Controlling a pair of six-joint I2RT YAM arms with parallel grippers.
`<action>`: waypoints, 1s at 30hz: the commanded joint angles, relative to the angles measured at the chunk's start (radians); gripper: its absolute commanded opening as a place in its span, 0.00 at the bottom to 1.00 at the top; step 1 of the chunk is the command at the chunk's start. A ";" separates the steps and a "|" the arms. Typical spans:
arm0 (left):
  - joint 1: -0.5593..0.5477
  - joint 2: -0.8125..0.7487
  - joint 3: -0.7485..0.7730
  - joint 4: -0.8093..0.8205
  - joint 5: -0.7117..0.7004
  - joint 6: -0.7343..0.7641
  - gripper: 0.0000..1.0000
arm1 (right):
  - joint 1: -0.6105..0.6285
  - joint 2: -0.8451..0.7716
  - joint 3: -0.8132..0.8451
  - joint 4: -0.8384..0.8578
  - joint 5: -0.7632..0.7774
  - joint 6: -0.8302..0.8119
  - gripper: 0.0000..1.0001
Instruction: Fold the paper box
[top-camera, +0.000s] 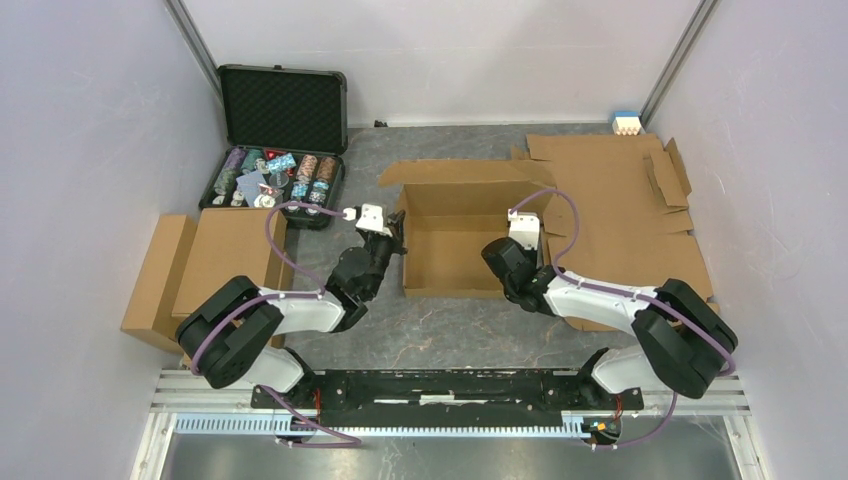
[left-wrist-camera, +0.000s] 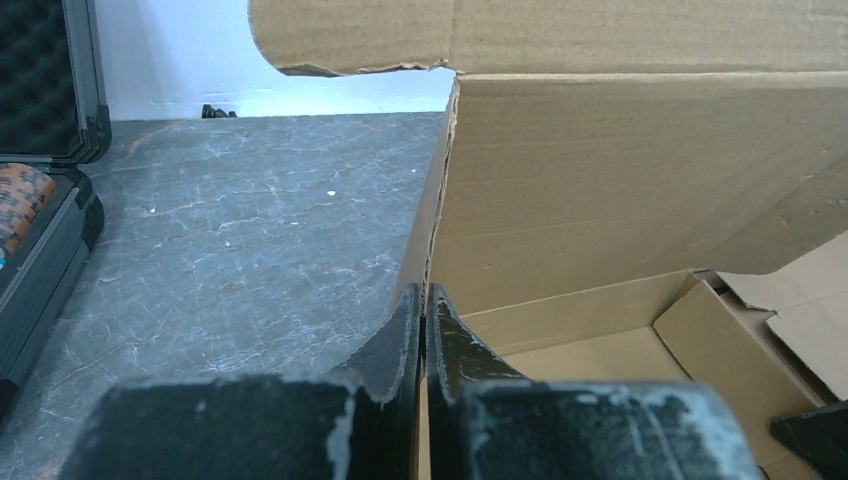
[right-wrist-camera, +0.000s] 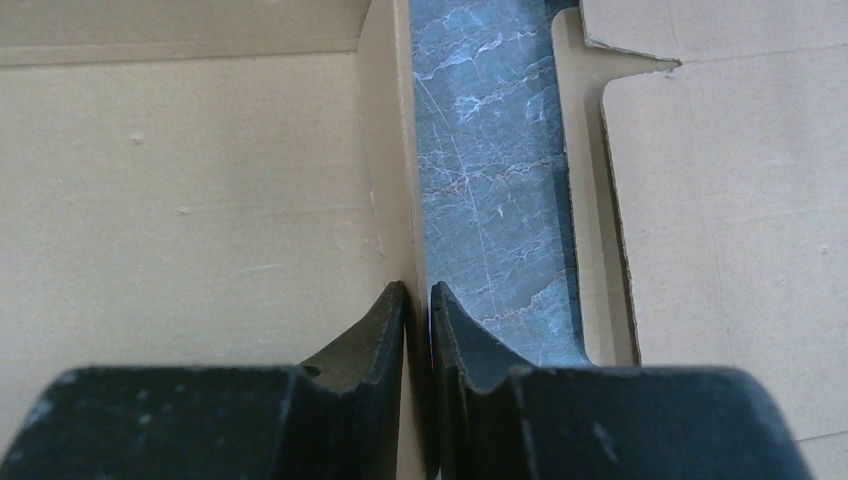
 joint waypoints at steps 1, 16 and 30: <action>-0.016 -0.012 -0.024 0.051 0.003 0.023 0.02 | -0.001 -0.066 -0.012 0.046 0.050 0.011 0.22; -0.060 -0.021 0.007 -0.001 0.010 0.087 0.02 | -0.004 -0.126 -0.036 0.018 0.024 -0.066 0.41; -0.063 -0.017 0.027 -0.047 -0.006 0.088 0.02 | -0.032 -0.472 -0.253 0.175 -0.085 -0.227 0.84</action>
